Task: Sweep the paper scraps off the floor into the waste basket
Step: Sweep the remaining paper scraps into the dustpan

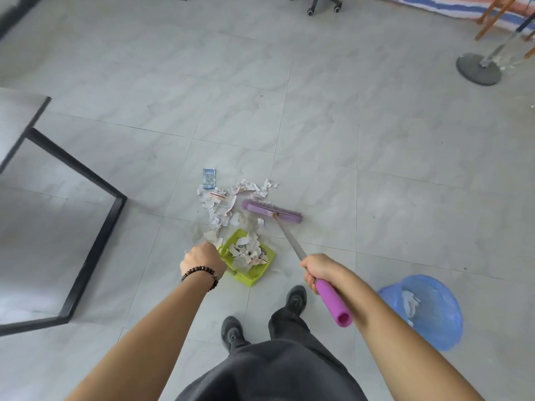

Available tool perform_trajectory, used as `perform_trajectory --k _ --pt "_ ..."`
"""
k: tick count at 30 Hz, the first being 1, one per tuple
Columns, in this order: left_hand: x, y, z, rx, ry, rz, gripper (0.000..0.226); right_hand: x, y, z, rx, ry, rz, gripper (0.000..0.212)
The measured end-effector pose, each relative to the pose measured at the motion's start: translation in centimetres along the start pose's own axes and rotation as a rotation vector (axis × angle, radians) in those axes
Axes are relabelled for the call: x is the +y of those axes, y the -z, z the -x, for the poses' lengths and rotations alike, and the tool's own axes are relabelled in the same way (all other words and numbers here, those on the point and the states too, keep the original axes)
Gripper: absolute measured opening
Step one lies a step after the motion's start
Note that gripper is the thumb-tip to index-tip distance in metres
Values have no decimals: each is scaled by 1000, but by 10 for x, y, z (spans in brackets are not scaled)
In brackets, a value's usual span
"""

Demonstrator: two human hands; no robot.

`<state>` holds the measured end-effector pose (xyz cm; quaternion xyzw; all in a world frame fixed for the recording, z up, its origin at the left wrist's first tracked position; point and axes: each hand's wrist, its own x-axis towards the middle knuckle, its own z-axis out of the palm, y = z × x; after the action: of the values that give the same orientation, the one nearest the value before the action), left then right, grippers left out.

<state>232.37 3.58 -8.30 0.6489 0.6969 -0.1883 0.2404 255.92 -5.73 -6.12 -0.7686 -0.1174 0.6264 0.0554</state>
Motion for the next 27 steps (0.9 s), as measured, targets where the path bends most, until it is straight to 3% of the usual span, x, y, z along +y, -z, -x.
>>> perform_trajectory --k 5,7,10,14,17,24,27 --pt "3 3 -2 6 -17 -1 26 22 -8 13 -73 -46 197 18" --pt "6 5 -3 3 -34 -13 21 18 17 22 -125 -106 85 26" --pt "11 11 -5 -1 -51 -18 19 6 62 49 -122 -164 -99 19" --pt "12 13 -5 -3 -58 -16 19 -5 75 64 -78 -97 -176 5" --pt "7 9 -2 -2 -47 -8 17 -22 58 52 -71 -50 -172 14" --pt "1 0 -3 -4 -9 -16 24 -57 12 -20 102 83 50 8" --pt "5 0 -6 1 -4 -24 25 -40 5 -54 69 75 240 42"
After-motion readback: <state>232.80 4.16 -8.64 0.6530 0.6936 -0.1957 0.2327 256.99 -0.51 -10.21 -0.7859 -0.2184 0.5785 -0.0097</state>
